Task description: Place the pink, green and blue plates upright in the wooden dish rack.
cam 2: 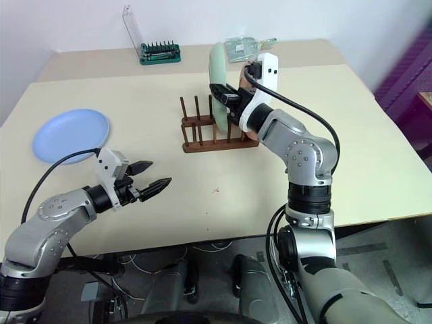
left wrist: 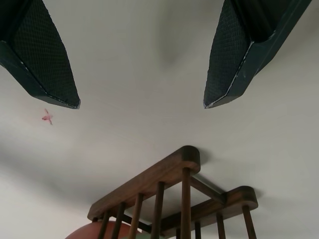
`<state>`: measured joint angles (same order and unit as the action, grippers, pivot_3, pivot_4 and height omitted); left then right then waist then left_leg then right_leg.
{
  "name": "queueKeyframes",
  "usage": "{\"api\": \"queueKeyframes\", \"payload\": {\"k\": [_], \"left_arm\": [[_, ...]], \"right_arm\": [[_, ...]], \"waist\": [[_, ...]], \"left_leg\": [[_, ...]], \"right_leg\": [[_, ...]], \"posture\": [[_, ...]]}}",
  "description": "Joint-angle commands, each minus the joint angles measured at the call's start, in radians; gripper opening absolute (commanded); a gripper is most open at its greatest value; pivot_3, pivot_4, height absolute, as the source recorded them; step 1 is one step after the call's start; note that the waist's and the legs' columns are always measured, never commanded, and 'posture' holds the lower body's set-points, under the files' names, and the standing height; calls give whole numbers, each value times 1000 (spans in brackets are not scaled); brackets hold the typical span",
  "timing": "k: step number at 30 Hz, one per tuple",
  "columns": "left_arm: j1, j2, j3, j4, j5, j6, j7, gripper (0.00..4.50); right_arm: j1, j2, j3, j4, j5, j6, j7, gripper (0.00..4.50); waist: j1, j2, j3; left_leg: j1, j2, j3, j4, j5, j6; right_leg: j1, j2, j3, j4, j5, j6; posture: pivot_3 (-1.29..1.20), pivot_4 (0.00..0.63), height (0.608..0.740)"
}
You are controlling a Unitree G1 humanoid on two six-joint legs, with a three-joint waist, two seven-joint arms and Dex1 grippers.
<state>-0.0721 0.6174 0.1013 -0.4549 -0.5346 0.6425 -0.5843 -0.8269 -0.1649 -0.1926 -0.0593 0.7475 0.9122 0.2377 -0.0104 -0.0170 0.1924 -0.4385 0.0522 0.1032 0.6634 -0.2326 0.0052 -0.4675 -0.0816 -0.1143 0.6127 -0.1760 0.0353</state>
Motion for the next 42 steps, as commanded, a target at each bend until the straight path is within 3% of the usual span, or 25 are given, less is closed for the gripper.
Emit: {"api": "queueKeyframes", "payload": {"k": [1, 6, 15, 21, 22, 25, 35, 42], "left_arm": [[8, -7, 11, -48, -3, -8, 6, 4119], [10, -16, 6, -47, -3, -7, 7, 4119], [-3, -24, 9, -33, -6, -4, 2, 4119], [-7, -31, 34, -12, -16, -11, 1, 4119], [-35, -59, 74, 31, 3, -23, 66, 4310], [-122, -131, 186, 135, 44, -48, 241, 4310], [-366, -278, 649, 284, -5, 89, 855, 4310], [-381, -304, 759, 332, -131, 302, 946, 4310]], "right_arm": [[-42, 9, -13, -15, 22, -4, -3, 773], [-50, -16, 10, -33, -9, -28, 5, 3106], [-59, -197, 201, -95, -281, -231, 119, 3106], [-76, -252, 265, -79, -427, -404, 189, 3106], [-85, -266, 296, -96, -456, -462, 234, 3138], [-100, -278, 363, -123, -498, -587, 353, 3138], [-107, -231, 420, -31, -600, -756, 439, 3138], [-87, -203, 428, -31, -621, -778, 472, 3138]], "waist": [[-1, 0, 0], [-1, 0, 0], [-1, 0, 0], [-2, 0, 0], [-2, 0, 0], [-1, 0, 0], [-1, -2, -1], [4, -3, -1]], "left_leg": [[0, 0, 0, 0, 0, 0], [0, 0, 0, 0, 0, 0], [-2, -1, 0, 0, 0, 0], [-3, -1, 0, 0, 0, 0], [-3, -1, 0, 0, 0, 0], [-3, -1, 0, 1, 0, 0], [-3, -1, 0, 2, 0, 0], [-3, -1, 0, 4, 0, 0]], "right_leg": [[0, 0, 0, 0, 0, 0], [-1, 0, 0, 0, 1, 3], [-2, 0, 0, 0, 0, 0], [-3, 0, 0, 0, 0, 1], [-4, 0, 0, 0, 0, 1], [-3, 1, 0, 0, 2, 4], [-2, 0, 0, 1, 3, 4], [0, 0, -2, 2, 3, 4]], "posture": [[0, 150, 730], [0, 150, 730], [0, 150, 730], [0, 150, 730], [0, 150, 730], [0, 150, 730], [0, 150, 730], [0, 150, 730]]}}
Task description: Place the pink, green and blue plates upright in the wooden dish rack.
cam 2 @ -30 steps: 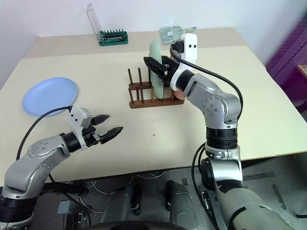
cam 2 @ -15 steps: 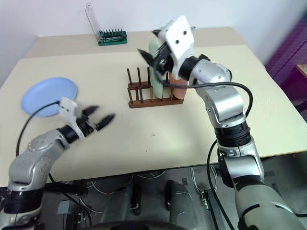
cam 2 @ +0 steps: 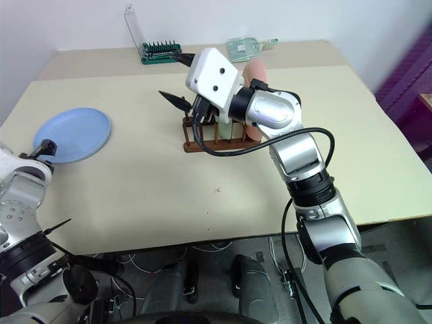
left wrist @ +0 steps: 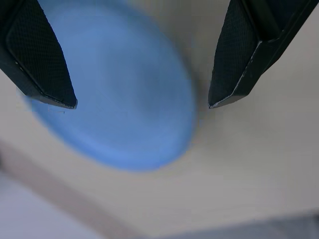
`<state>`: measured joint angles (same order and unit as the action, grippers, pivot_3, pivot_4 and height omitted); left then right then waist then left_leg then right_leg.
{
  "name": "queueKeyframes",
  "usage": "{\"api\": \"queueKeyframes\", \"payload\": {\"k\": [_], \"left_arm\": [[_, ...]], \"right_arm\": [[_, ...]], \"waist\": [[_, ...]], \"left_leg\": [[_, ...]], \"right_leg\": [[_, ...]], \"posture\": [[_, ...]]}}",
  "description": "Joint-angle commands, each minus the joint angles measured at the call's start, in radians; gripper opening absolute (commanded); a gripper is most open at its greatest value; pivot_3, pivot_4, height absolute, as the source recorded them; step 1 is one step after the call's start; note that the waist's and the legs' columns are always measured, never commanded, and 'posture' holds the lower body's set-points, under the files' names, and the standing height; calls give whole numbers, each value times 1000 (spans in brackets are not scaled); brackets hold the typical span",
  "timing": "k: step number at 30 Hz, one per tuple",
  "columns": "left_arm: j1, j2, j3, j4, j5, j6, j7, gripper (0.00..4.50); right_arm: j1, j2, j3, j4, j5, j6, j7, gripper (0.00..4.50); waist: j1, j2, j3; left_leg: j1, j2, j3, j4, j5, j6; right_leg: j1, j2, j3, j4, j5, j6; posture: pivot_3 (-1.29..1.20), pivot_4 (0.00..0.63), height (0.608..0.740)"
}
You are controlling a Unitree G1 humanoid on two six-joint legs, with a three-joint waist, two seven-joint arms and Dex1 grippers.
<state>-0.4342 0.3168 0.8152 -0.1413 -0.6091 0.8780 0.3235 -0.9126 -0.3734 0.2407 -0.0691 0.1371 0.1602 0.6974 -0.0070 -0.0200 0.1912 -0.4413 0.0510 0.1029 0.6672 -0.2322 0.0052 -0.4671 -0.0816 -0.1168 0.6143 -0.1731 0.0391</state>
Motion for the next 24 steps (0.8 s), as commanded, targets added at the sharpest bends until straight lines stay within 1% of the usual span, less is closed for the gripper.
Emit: {"api": "queueKeyframes", "payload": {"k": [1, 6, 8, 9, 12, 13, 16, 20, 23, 24], "left_arm": [[-27, -6, 60, 37, -67, 75, 53, 4310], [-87, -12, 135, 156, -125, 70, 101, 4310], [-115, -9, 135, 202, -131, 57, 102, 3803], [-125, -7, 133, 217, -133, 50, 102, 3483], [-145, -2, 106, 232, -124, 27, 99, 2117], [-149, -3, 95, 226, -123, 25, 96, 1535], [-146, -3, 66, 203, -124, 17, 87, 33], [-113, 60, -90, 91, -63, -28, -31, 33], [-133, 90, -160, -9, -67, -38, -83, 33], [-145, 102, -186, -47, -73, -19, -89, 33]], "right_arm": [[1, 6, -4, -19, -16, -29, 14, 3138], [17, 7, -2, -30, -35, -28, 15, 3138], [27, 7, 0, -37, -44, -26, 15, 3148], [31, 7, 1, -40, -47, -25, 15, 3148], [47, 2, 8, -50, -62, -29, 20, 3148], [54, 0, 11, -53, -70, -32, 22, 3148], [64, -1, 19, -55, -87, -41, 28, 3148], [68, 1, 37, -42, -112, -65, 43, 3148], [62, 4, 68, -18, -129, -97, 78, 3148], [56, 8, 92, 1, -156, -133, 83, 3148]], "waist": [[-1, -1, 0], [-2, -1, 0], [-2, -1, 0], [-1, -1, 0], [2, -1, 0], [2, -1, -1], [-1, -1, -1], [-3, -1, -1], [-4, -1, 0], [-4, -1, 0]], "left_leg": [[1, 0, -1, 0, 0, 0], [1, 0, -2, 0, 0, 0], [2, -1, -2, 0, 0, 0], [2, -1, -1, 0, 0, 0], [2, -1, 0, 0, 0, -1], [2, -1, 0, 0, 0, -1], [2, -1, 0, 0, 0, -1], [2, -1, 0, 0, 0, -1], [2, -1, 0, 0, 0, -1], [2, -1, 0, 0, 0, -1]], "right_leg": [[1, 0, 0, 0, 0, 0], [1, 0, 0, 0, 0, 0], [1, 0, 0, 1, 0, -1], [1, 0, 0, 1, 1, -2], [2, 0, -1, 0, 1, -3], [2, 0, 0, 0, 1, -3], [2, 0, 0, 0, 1, -3], [2, 0, 0, 0, 2, -3], [2, 0, 0, 0, 2, -3], [2, 0, 0, 0, 2, -3]], "posture": [[0, 150, 730], [0, 150, 730], [0, 150, 730], [0, 150, 730], [0, 150, 730], [0, 150, 730], [0, 150, 730], [0, 150, 730], [0, 150, 730], [0, 150, 730]]}}
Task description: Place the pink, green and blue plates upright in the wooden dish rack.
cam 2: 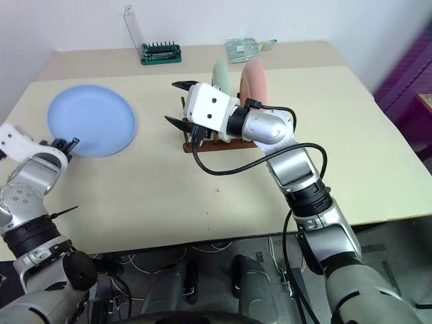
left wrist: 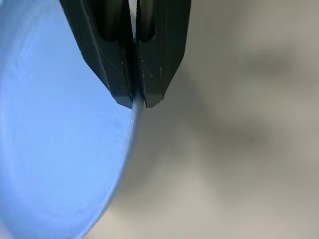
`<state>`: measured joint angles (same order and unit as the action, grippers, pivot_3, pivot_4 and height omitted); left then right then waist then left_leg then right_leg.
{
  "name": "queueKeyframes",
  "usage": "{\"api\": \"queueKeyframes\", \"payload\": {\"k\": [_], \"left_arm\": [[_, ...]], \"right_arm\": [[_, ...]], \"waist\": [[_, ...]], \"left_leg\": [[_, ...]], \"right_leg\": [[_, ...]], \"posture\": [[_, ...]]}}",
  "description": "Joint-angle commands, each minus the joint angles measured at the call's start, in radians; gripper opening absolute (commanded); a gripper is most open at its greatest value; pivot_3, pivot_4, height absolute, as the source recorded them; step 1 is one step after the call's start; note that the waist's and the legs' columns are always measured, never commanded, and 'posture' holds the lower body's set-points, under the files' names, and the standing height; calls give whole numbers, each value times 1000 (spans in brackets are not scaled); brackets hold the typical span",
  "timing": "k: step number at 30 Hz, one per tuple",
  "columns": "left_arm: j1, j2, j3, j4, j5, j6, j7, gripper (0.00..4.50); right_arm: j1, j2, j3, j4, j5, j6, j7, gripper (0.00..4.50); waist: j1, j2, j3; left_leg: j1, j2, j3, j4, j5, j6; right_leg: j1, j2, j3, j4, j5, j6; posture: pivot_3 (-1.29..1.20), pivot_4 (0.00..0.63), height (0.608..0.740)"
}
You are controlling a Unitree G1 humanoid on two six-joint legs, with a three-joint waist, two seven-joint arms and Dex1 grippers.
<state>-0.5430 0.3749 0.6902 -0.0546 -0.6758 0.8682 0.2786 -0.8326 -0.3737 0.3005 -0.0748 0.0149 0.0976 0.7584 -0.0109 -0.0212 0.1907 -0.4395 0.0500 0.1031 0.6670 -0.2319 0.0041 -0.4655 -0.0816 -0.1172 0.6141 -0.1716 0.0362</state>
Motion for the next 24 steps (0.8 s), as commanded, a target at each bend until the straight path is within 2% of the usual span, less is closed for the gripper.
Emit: {"api": "queueKeyframes", "payload": {"k": [1, 3, 6, 10, 18, 22, 24], "left_arm": [[-44, 52, -78, -157, -9, 5, -46, 0], [-64, 66, -116, -209, -21, 39, -51, 0], [-118, 74, -157, -279, -58, 119, -39, 0], [-191, 63, -153, -313, -122, 220, -5, 0], [-303, 9, -74, -348, -292, 382, 116, 0], [-314, 7, -65, -359, -334, 423, 156, 0], [-313, 5, -61, -364, -356, 432, 173, 0]], "right_arm": [[-28, 12, 48, 21, -53, -98, 24, 3652], [-48, 29, 83, 68, -118, -174, -4, 4451], [-80, 55, 134, 159, -204, -281, -38, 4451], [-129, 76, 163, 294, -316, -391, -119, 4451], [-232, 105, 158, 502, -468, -473, -283, 4451], [-262, 112, 160, 559, -510, -489, -337, 4451], [-268, 114, 161, 574, -523, -496, -348, 3937]], "waist": [[0, 0, 0], [-1, 0, 0], [-2, 0, 0], [-1, 0, 0], [-2, -1, 1], [-2, -1, 1], [-2, -1, 1]], "left_leg": [[0, 0, 0, 0, 0, 0], [0, 0, 0, 0, 0, 0], [0, 0, 0, 0, 0, 0], [0, 0, 0, 0, 0, -1], [0, -1, -1, 0, 1, -2], [0, -1, -1, 0, 4, -6], [0, -1, -1, 0, 5, -8]], "right_leg": [[0, 0, 0, 0, 0, 0], [0, 0, 0, 0, 0, 0], [0, 0, 0, 0, 0, 0], [0, 0, 1, 0, 0, 0], [0, 0, 1, 1, 0, 0], [0, 1, 1, 1, 0, 0], [0, 1, 1, 1, 0, 0]], "posture": [[0, 150, 730], [0, 150, 730], [0, 150, 730], [0, 150, 730], [0, 150, 730], [0, 150, 730], [0, 150, 730]]}}
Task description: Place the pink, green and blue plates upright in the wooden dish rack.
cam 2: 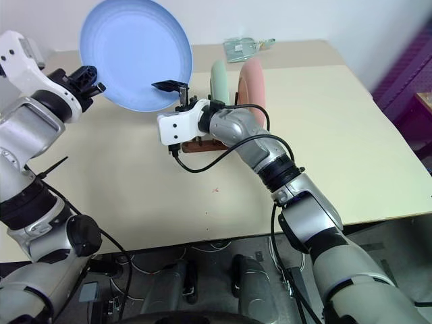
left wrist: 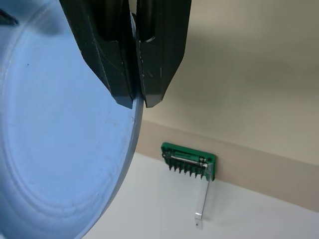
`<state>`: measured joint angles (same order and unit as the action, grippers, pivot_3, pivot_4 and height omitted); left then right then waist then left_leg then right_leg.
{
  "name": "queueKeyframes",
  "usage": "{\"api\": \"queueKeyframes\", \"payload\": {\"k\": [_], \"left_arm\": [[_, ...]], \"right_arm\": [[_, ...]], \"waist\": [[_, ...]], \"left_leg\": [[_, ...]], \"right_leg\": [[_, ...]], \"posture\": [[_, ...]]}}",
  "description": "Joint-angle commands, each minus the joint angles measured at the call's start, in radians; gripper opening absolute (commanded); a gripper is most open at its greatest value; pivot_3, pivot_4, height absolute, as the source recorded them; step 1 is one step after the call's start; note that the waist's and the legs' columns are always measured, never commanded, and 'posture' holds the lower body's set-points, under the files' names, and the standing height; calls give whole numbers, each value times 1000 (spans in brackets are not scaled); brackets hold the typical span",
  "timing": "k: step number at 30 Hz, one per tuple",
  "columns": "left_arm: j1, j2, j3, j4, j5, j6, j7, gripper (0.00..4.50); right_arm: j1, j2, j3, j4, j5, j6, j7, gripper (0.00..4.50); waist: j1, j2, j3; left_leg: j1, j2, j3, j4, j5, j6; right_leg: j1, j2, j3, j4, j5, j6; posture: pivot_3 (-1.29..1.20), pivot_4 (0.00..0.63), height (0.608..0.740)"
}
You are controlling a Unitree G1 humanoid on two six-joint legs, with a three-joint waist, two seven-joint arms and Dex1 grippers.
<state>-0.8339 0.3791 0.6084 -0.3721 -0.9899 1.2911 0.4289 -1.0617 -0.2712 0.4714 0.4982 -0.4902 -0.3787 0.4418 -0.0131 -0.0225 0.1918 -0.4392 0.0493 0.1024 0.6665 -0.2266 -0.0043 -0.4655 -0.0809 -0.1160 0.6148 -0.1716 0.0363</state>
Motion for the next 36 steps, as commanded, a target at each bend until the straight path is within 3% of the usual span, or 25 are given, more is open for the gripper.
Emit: {"api": "queueKeyframes", "payload": {"k": [1, 8, 12, 15, 20, 25, 29, 32, 36], "left_arm": [[-21, -2, 22, -48, -53, 10, 29, 0], [-1, -8, 19, -43, -94, 1, 65, 0], [2, -17, 25, -33, -127, -23, 76, 0], [-6, -32, 31, -32, -136, -93, 60, 945], [-48, 16, 79, 12, -37, -344, 18, 3360], [30, 192, 124, 130, 141, -494, -34, 3360], [210, 321, 35, 160, 295, -527, -151, 3360], [383, 328, -67, 138, 380, -562, -265, 3360], [528, 245, -182, 92, 424, -611, -365, 3360]], "right_arm": [[-39, 13, -10, 5, -22, -22, -36, 3608], [-22, 6, -9, -8, -57, -38, -49, 48], [-14, -2, -8, -24, -82, -41, -61, 48], [-8, -5, -9, -37, -96, -42, -68, 0], [-2, -9, -11, -61, -84, -59, -58, 0], [27, 8, -37, -123, 24, -76, 0, 0], [57, 46, -94, -213, 185, -20, 69, 0], [83, 112, -183, -350, 432, 137, 140, 0], [121, 185, -285, -536, 747, 453, 184, 0]], "waist": [[0, 0, 0], [1, 0, 0], [1, 0, 0], [2, 0, 0], [-1, 0, 0], [-7, 0, 0], [0, 0, 0], [8, -1, 0], [10, -2, 0]], "left_leg": [[0, 0, 0, 0, 0, 0], [0, 0, 0, 0, 0, 0], [0, 0, 0, 0, 0, 0], [0, 0, 0, 0, 0, -1], [0, -1, 0, 0, 0, -1], [1, 0, 1, -2, 0, -1], [2, 0, 2, -3, 0, -1], [2, 1, 0, -2, -1, 1], [2, 2, -2, -1, -3, 5]], "right_leg": [[0, 0, 0, 0, 0, 0], [0, 0, 0, 0, 0, 0], [0, 0, 0, 0, 0, 0], [0, 0, 0, 0, 0, 0], [0, 1, 0, 0, 0, 0], [0, 2, 0, 0, 0, 0], [0, 1, 1, 0, 0, 0], [1, 0, 0, 0, 0, 0], [2, -1, 0, 0, 0, -1]], "posture": [[0, 150, 730], [0, 150, 730], [0, 150, 730], [0, 150, 730], [0, 150, 730], [0, 150, 730], [0, 150, 730], [0, 150, 730], [0, 150, 730]]}}
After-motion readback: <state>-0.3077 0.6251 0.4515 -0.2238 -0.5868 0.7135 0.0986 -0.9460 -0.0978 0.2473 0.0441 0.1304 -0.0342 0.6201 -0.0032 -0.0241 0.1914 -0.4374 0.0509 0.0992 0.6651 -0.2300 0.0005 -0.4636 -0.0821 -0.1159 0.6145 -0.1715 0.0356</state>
